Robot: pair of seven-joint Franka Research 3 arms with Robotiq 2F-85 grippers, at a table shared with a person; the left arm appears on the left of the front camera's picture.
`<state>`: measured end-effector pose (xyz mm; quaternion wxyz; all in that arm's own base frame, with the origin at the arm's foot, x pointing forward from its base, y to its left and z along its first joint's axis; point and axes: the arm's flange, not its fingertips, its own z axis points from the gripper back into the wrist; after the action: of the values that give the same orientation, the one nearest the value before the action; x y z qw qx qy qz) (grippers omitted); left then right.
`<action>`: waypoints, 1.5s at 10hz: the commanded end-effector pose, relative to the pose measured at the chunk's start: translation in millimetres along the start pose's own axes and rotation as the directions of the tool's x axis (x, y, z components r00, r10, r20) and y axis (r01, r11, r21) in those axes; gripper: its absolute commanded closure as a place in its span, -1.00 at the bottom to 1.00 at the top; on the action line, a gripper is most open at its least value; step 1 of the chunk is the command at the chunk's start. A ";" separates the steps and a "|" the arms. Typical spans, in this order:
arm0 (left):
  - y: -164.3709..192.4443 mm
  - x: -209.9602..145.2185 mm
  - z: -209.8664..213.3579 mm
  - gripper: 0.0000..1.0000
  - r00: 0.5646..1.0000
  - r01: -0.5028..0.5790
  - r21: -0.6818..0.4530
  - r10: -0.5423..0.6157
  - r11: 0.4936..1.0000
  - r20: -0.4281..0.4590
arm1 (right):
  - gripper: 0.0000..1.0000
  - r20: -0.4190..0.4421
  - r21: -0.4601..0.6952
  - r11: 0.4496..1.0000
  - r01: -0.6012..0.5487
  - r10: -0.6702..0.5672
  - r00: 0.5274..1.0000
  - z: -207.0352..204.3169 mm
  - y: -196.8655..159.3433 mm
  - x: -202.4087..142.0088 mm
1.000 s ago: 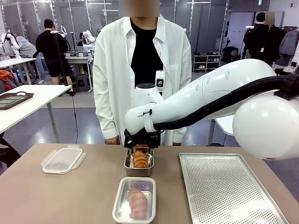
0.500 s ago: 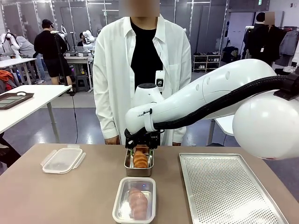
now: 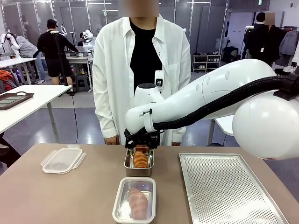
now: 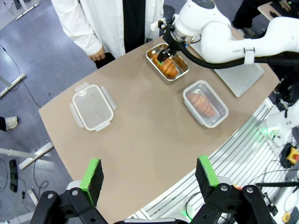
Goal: Place the bread into the airtight container.
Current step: Pick up a Butter Roll and place it into an empty Airtight Container.
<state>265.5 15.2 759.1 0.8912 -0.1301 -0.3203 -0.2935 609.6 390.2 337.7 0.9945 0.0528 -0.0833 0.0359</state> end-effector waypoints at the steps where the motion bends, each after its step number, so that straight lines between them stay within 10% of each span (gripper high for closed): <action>1: 0.1 1.0 1.0 -1.00 1.000 0.016 -0.006 -0.016 1.000 0.000 | -0.77 0.004 -0.008 1.000 0.011 -0.011 1.000 1.0 -0.5 0.2; 6: 0.1 1.0 1.0 -1.00 1.000 0.016 -0.006 -0.016 1.000 0.000 | -0.77 -0.052 0.060 0.989 -0.134 0.137 0.989 82.5 -46.3 -18.7; 15: 0.1 1.0 1.0 -1.00 1.000 0.016 -0.006 -0.016 1.000 0.000 | -0.77 -0.012 0.214 0.913 -0.348 0.358 0.933 327.9 -267.9 -141.7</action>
<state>265.5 15.6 759.1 0.8913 -0.1303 -0.3204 -0.2932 457.5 88.8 592.4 0.9675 0.1201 -0.0571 0.2151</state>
